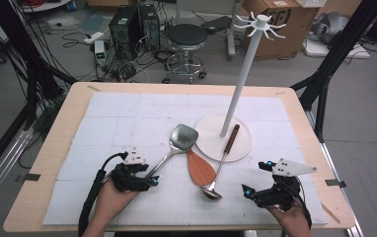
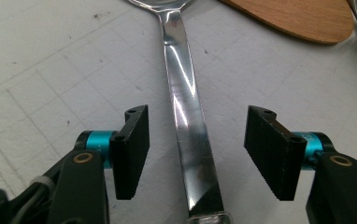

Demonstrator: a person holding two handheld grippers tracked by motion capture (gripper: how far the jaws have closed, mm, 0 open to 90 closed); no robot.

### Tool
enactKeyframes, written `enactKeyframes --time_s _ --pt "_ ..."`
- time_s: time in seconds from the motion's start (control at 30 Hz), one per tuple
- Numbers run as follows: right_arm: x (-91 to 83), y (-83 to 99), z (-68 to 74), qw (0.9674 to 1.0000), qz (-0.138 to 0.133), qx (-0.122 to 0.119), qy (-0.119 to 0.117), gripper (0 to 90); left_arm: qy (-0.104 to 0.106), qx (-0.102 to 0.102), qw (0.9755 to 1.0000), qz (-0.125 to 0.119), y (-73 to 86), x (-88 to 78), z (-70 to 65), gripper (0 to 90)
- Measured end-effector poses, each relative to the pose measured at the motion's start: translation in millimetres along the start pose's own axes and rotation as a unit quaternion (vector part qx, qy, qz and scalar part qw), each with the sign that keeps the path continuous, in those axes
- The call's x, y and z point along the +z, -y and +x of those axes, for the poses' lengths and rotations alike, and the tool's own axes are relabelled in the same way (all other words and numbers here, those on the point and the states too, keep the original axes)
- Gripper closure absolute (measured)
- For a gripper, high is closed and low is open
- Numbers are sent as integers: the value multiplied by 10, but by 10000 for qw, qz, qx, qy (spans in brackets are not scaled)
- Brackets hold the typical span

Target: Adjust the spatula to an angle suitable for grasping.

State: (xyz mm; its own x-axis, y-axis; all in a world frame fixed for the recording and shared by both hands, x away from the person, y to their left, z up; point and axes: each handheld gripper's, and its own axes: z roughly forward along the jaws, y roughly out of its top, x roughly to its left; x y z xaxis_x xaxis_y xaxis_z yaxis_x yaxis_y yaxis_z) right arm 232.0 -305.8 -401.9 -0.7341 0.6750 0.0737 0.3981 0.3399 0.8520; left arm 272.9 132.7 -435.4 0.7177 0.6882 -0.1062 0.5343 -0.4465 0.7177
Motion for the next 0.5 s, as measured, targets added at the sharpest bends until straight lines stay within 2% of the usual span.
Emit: enactKeyframes --time_s 0.5 --pt "23 -4 6 10000 3 -52 8 5 -29 -80 9999 122 3 41 19 553"
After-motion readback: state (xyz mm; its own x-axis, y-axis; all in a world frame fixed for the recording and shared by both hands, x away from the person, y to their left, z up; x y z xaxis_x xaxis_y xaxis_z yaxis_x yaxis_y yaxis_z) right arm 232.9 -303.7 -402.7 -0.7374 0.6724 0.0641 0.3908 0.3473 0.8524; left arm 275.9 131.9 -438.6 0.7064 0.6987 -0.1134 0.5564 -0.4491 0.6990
